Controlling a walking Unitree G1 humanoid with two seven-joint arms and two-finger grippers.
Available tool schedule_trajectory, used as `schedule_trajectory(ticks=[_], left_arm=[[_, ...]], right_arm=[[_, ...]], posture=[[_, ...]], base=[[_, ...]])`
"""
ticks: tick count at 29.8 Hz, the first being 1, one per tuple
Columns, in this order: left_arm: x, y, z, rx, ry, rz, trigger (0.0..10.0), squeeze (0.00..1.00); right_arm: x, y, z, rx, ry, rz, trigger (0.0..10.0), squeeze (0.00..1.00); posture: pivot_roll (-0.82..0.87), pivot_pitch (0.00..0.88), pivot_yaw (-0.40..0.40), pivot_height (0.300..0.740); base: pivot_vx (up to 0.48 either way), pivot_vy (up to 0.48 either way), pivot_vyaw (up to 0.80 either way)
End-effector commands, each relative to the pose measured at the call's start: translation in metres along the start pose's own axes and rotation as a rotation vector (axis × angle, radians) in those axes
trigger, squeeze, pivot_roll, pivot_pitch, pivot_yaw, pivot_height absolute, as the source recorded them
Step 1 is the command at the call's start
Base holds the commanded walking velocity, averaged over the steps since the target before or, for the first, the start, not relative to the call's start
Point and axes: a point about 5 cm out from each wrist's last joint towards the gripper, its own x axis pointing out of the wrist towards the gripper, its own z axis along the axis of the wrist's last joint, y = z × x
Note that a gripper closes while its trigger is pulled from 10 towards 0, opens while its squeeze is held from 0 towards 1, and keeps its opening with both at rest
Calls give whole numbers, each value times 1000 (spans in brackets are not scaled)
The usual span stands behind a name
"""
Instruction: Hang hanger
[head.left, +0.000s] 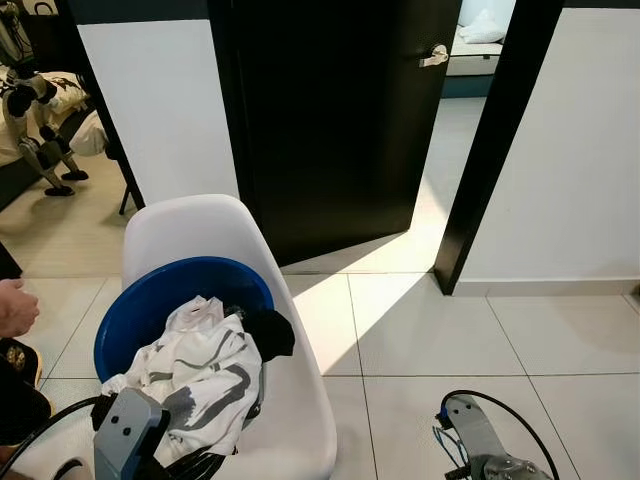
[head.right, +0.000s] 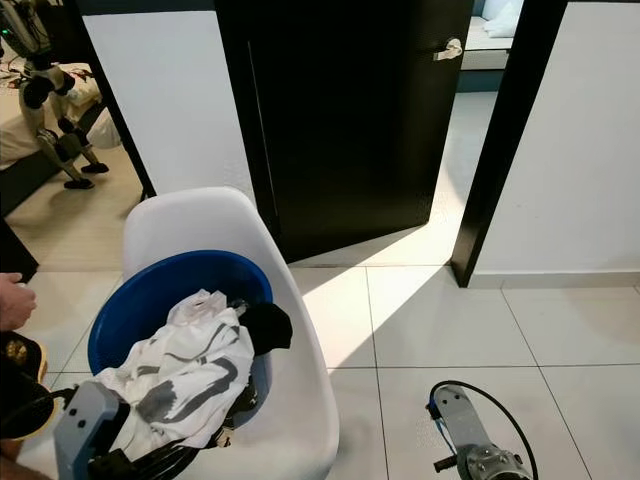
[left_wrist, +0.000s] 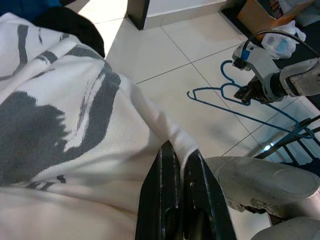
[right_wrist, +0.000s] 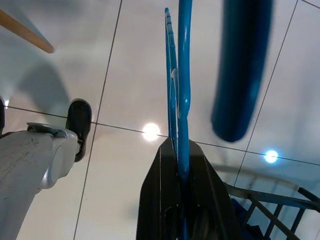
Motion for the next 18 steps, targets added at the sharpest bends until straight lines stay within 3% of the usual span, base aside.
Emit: schedule_trajectory(ticks=[1,2,7,10,13,14,15,16,18], left_arm=[[-1,-1,-1,-6,21,-23,10000,118],[-1,0,1,6,17,-34,10000,1000],[1,-1,6,16,10,-72,10000,1000],[-1,-6,29,77,-14,-235,10000,1000],[-4,-8,43,104,-35,-308,10000,1000],[-7,-6,57,150,-59,-351,10000,1000],[-7,-6,57,150,-59,-351,10000,1000],[-7,-1,70,203,-90,-336,10000,1000],[-7,-1,70,203,-90,-336,10000,1000]], right_arm=[[0,2,2,-12,0,8,10000,0],[0,2,1,-12,1,8,10000,0],[0,2,1,-13,3,8,10000,0],[0,1,1,-18,5,10,10000,0],[0,1,1,-21,6,10,10000,0],[0,1,1,-23,7,10,10000,0],[0,1,1,-23,7,10,10000,0],[0,0,1,-23,7,9,10000,0],[0,0,1,-23,7,9,10000,0]], posture=[[58,0,10,740],[53,0,10,740],[51,0,8,740],[48,0,6,740],[44,0,7,740],[42,0,7,740],[42,0,7,740],[41,0,7,740],[41,0,7,740]], base=[[0,0,0],[0,0,0],[0,0,0],[0,0,0],[0,0,0],[0,0,0],[0,0,0],[0,0,0],[0,0,0]])
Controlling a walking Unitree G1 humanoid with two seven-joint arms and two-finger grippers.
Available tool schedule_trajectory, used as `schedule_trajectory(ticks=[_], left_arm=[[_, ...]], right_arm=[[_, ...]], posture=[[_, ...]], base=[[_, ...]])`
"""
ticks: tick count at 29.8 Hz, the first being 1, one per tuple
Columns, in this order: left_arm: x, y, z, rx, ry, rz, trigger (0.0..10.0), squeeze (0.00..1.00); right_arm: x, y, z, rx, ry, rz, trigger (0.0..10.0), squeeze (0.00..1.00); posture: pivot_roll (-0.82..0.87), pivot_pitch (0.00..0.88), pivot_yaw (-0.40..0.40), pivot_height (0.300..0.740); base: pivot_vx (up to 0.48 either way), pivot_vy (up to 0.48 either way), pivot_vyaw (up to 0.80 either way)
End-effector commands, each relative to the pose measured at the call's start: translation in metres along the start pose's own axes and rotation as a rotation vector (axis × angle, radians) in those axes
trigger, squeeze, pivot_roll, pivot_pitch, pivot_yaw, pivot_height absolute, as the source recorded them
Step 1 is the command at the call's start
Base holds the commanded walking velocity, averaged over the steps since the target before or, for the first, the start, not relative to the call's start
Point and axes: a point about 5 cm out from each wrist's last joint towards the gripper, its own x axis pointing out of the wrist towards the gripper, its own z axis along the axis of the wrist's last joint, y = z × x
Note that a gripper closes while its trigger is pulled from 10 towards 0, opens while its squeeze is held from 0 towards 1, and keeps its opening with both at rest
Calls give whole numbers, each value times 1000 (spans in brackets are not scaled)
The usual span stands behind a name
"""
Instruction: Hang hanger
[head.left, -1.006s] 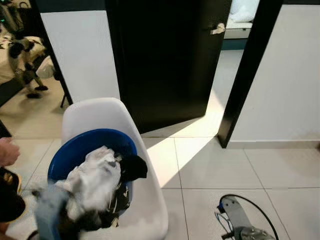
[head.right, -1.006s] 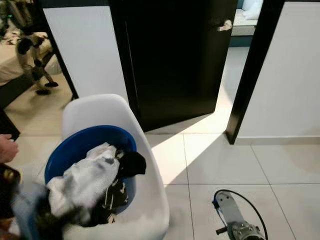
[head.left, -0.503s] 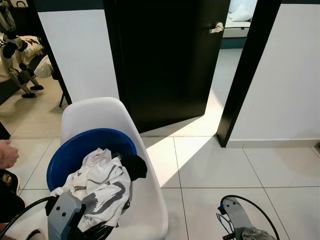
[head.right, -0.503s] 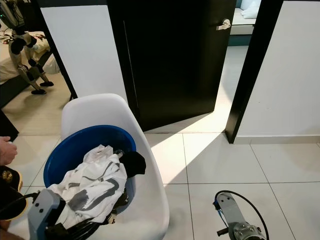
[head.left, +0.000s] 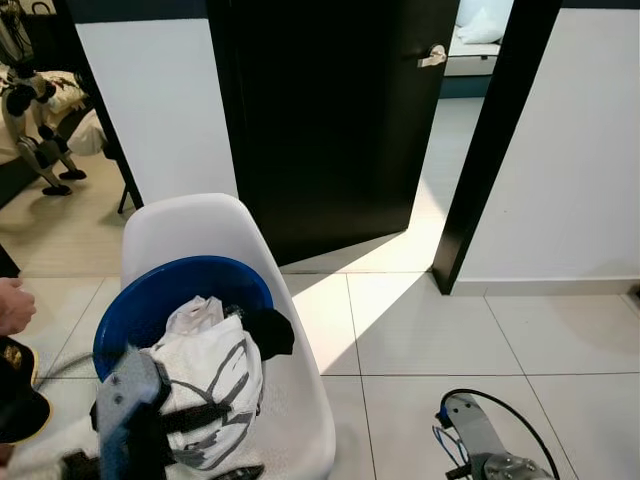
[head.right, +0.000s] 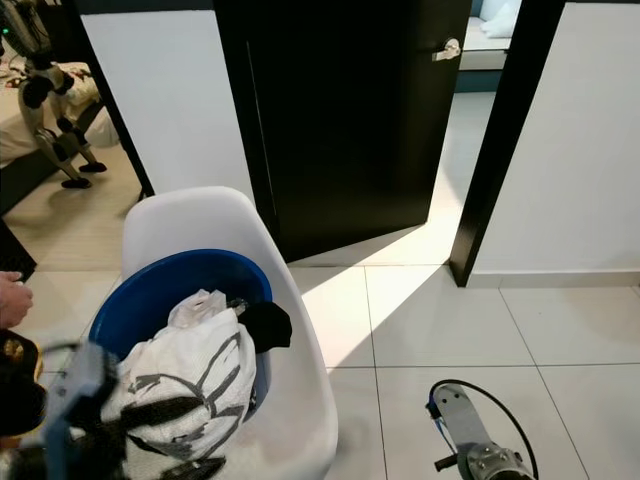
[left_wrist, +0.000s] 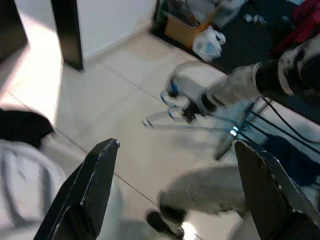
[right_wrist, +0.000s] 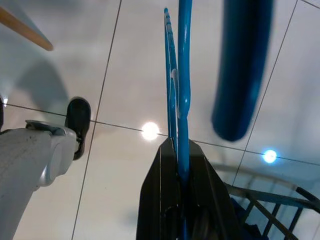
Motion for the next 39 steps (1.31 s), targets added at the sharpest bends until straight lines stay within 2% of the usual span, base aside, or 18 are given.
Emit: schedule_trajectory(ticks=[1,2,5,6,7,8,9,10,15,17,19,22,24,27,31,33,35,39], left_arm=[[-1,12,11,78,-3,59,10000,1000],[2,30,17,140,-15,192,10000,1000],[2,30,17,140,-15,192,10000,1000],[3,54,20,158,-27,388,10000,1000],[3,54,20,158,-27,388,10000,1000],[2,78,21,154,-44,609,10000,427],[2,78,21,154,-44,609,10000,427],[15,101,11,147,21,802,10000,0],[19,109,4,139,91,867,10000,0],[13,119,-3,85,143,979,10000,0],[13,119,-3,85,143,979,10000,0],[-3,123,-17,-36,201,1131,10000,0],[-3,123,-17,-36,201,1131,10000,0],[-16,116,-42,-185,265,1296,10000,0],[-17,114,-46,-210,273,1320,10000,0],[-15,106,-54,-298,276,1357,10000,0],[-15,106,-54,-298,276,1357,10000,0],[-14,94,-66,-390,301,1359,10000,0]], right_arm=[[0,1,0,-12,4,5,10000,0],[0,1,0,-12,4,4,10000,0],[0,1,0,-12,4,4,10000,0],[0,1,0,-14,5,4,10000,0],[0,1,0,-14,5,4,10000,0],[0,0,0,-16,5,4,10000,0],[0,0,0,-16,5,4,10000,0],[0,0,0,-22,7,6,10000,0],[0,0,0,-24,8,6,10000,0],[0,0,0,-22,8,6,10000,0],[0,0,0,-22,8,6,10000,0],[0,0,0,-26,7,7,10000,0],[0,0,0,-26,7,7,10000,0],[0,1,0,-30,8,9,10000,0],[0,0,0,-31,8,9,10000,0],[0,1,0,-32,9,11,10000,0],[0,1,0,-32,9,11,10000,0],[0,1,0,-34,10,13,10000,0]], posture=[[39,0,7,740],[38,0,6,740],[38,0,6,740],[35,0,4,740],[35,0,4,740],[36,0,2,740],[36,0,2,740],[29,0,-5,740],[25,0,1,740],[24,0,5,740],[24,0,5,740],[26,0,10,740],[26,0,10,740],[30,0,11,740],[31,0,11,740],[35,0,12,740],[35,0,12,740],[45,0,12,740]], base=[[0,0,0],[0,0,0],[0,0,0],[0,0,0],[0,0,0],[0,0,0],[0,0,0],[0,0,0],[0,0,0],[0,0,0],[0,0,0],[0,0,0],[0,0,0],[0,0,0],[0,0,0],[0,0,0],[0,0,0],[0,0,0]])
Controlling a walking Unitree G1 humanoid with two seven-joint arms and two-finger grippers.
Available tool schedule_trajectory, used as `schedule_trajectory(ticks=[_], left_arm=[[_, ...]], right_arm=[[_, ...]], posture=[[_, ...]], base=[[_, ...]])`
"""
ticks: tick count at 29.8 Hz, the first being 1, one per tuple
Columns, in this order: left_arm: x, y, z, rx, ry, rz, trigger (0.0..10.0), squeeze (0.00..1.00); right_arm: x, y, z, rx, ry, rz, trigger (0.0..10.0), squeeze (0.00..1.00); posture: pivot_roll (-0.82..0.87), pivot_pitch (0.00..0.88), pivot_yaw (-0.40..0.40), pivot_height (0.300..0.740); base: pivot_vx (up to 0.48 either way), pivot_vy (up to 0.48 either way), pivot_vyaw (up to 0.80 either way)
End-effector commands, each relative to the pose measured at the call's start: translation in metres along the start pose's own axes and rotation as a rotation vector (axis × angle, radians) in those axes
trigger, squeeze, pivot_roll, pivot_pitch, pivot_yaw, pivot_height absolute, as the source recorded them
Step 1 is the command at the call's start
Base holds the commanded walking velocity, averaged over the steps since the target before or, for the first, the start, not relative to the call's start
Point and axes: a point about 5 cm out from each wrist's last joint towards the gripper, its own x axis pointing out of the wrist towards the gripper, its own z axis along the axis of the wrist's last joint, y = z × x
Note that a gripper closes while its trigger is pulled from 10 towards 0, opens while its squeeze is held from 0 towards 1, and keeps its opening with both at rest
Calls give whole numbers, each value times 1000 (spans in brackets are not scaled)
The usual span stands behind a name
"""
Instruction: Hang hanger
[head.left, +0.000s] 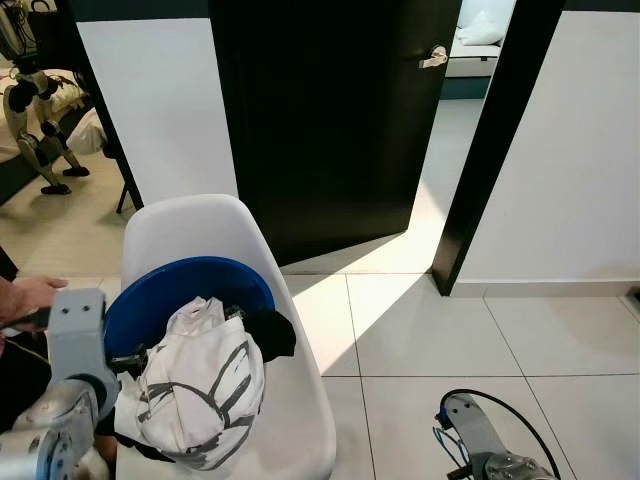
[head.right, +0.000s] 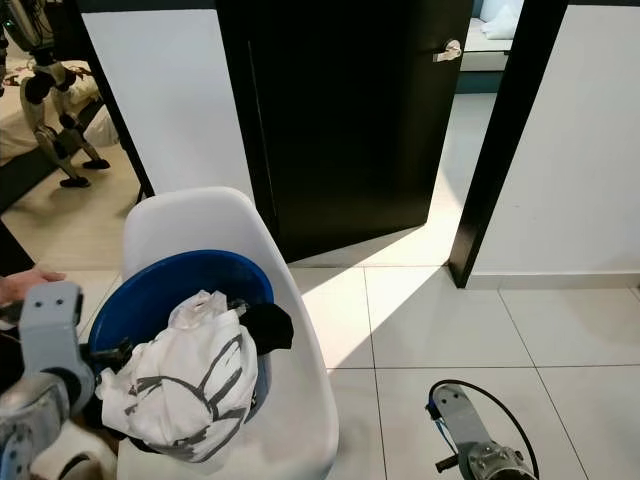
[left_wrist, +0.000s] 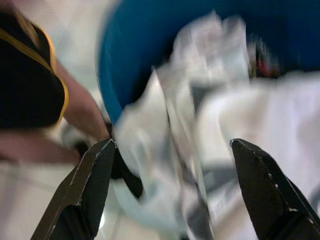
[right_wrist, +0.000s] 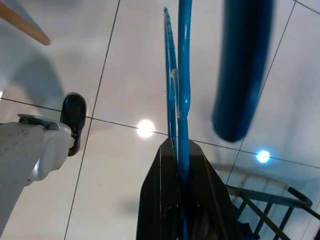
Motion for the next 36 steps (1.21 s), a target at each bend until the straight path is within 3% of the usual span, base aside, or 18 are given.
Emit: schedule_trajectory(ticks=[1,4,8,14,17,18,19,20,22,23,33,36], left_arm=[[-2,4,-8,-7,37,28,10000,0],[-2,4,-8,-7,37,28,10000,0],[5,-1,-23,-38,110,29,10000,0],[9,0,-23,-32,106,37,10000,0],[11,2,-26,-37,112,38,9412,0],[12,1,-27,-50,112,30,7176,0],[12,1,-27,-50,112,30,7176,0],[14,1,-29,-54,110,24,4353,0],[14,1,-29,-54,110,24,4353,0],[17,1,-31,-56,114,20,0,0],[21,1,-37,-49,130,12,0,0],[27,7,-39,-36,129,31,0,0]], right_arm=[[0,2,0,-3,4,10,10000,0],[0,2,0,-3,4,10,10000,0],[0,2,0,-2,5,8,10000,0],[0,2,-1,-2,5,6,10000,0],[0,2,-1,-2,6,6,10000,0],[0,2,-1,-2,6,5,10000,0],[0,2,-1,-2,6,5,10000,0],[0,2,-1,-2,7,5,10000,0],[0,2,-1,-2,7,5,10000,0],[0,2,-1,-1,7,5,10000,0],[0,2,-1,0,7,4,10000,0],[0,2,-2,3,8,3,10000,0]], posture=[[45,0,12,740],[45,0,12,740],[32,0,12,740],[29,0,12,740],[27,0,11,740],[25,0,10,740],[25,0,10,740],[24,0,8,740],[24,0,8,740],[24,0,8,740],[16,0,9,740],[13,0,10,740]], base=[[0,0,0],[0,0,0],[0,0,0],[0,0,0],[0,0,0],[0,0,0],[0,0,0],[0,0,0],[0,0,0],[0,0,0],[0,0,0],[0,0,0]])
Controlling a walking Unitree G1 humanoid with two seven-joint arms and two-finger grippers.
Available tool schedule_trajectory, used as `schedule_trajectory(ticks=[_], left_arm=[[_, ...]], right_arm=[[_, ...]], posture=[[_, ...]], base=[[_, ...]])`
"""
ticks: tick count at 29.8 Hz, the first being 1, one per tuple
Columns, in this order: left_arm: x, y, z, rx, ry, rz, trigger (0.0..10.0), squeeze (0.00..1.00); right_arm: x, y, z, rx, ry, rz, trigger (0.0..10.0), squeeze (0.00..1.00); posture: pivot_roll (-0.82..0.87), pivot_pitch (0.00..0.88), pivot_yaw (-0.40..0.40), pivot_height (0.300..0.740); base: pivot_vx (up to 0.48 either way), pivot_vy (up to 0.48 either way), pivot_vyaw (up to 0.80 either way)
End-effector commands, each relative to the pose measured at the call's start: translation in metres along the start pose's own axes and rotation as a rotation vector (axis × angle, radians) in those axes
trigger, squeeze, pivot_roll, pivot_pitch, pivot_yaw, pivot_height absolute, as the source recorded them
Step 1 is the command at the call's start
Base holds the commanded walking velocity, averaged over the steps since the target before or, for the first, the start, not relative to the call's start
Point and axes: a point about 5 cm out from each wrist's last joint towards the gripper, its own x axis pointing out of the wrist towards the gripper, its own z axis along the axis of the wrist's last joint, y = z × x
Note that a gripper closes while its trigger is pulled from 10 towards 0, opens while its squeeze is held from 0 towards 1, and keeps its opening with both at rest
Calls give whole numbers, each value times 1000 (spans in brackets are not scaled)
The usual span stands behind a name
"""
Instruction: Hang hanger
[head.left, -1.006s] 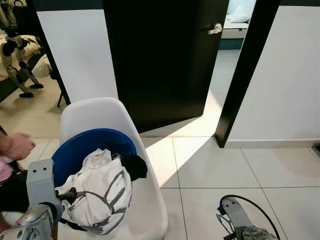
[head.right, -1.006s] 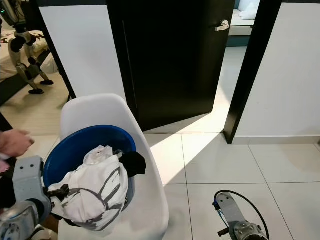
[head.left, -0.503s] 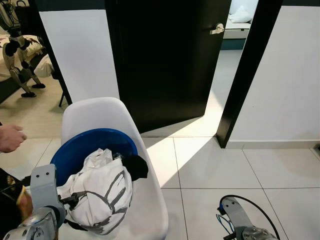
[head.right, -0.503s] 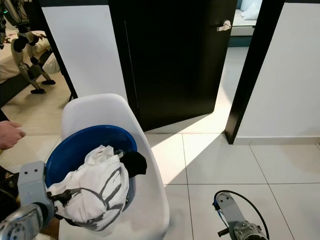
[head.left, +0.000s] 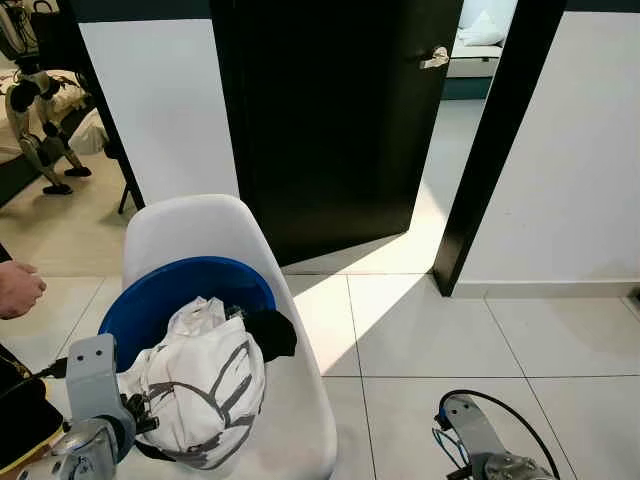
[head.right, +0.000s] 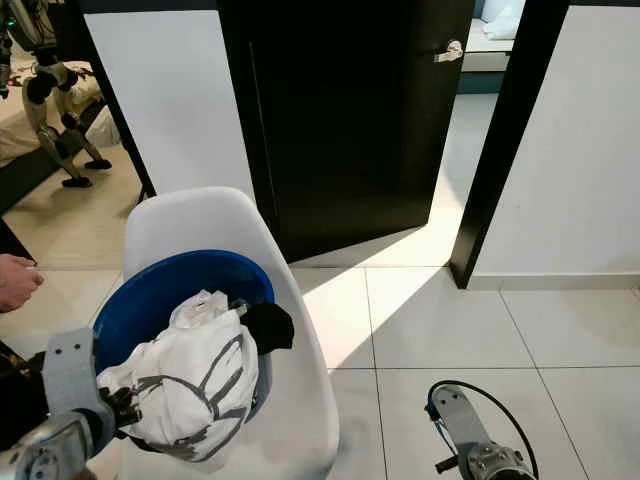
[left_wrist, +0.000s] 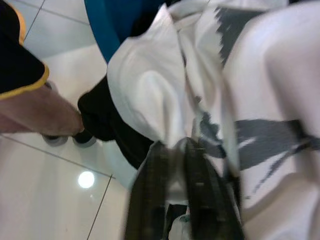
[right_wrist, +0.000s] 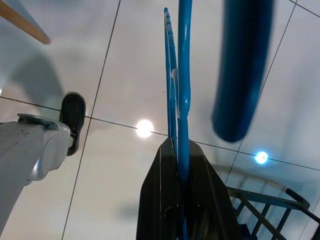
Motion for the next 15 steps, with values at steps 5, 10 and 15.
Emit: schedule_trajectory(ticks=[5,10,15], left_arm=[[3,8,16,14,-70,27,0,0],[-7,6,73,56,-306,-18,0,0],[-43,-16,160,115,-625,-192,0,0]], right_arm=[[0,2,-2,6,6,4,10000,0],[0,2,-2,3,7,5,10000,0],[0,3,-1,2,6,4,10000,0]], posture=[[14,0,7,740],[20,0,4,740],[18,0,8,740]], base=[[0,0,0],[0,0,0],[0,0,0]])
